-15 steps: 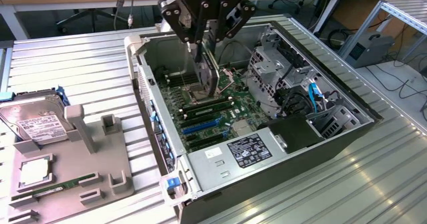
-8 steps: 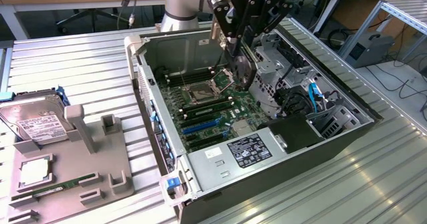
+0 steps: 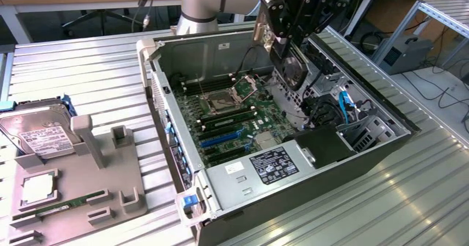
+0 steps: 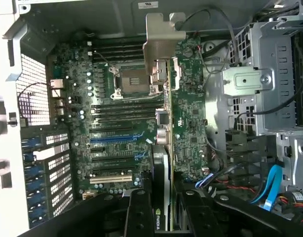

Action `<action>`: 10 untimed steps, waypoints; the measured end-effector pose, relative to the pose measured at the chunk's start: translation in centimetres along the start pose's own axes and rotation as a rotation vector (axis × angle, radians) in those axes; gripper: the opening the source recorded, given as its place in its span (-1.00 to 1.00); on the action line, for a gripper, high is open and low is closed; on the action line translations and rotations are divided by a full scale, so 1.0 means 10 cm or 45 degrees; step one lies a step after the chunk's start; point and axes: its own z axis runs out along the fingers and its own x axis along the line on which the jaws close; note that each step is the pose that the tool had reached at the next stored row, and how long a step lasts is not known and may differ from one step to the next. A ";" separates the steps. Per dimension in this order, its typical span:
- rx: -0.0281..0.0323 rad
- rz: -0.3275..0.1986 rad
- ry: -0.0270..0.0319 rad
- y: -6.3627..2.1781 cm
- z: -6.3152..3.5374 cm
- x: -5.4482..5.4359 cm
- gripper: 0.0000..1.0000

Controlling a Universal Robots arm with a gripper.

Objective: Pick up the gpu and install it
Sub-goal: 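Pick up the gpu and move the gpu toward the slot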

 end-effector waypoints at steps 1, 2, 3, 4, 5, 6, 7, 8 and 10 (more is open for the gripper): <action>0.0001 0.000 0.0000 0.004 0.001 -0.05 -0.47; 0.0001 0.000 0.0001 0.005 0.001 -0.07 -0.47; 0.0001 0.000 0.0000 0.005 0.001 -0.07 -0.47; 0.0002 0.000 0.0001 0.005 0.001 -0.07 -0.47; 0.0001 0.000 0.0000 0.005 0.002 -0.07 -0.47; 0.0001 0.000 0.0000 0.006 0.002 -0.07 -0.47; 0.0000 0.000 0.0000 0.010 0.003 -0.12 -0.47; 0.0001 0.000 0.0005 0.018 0.006 -0.23 -0.47; 0.0003 0.000 0.0014 0.029 0.009 -0.37 -0.47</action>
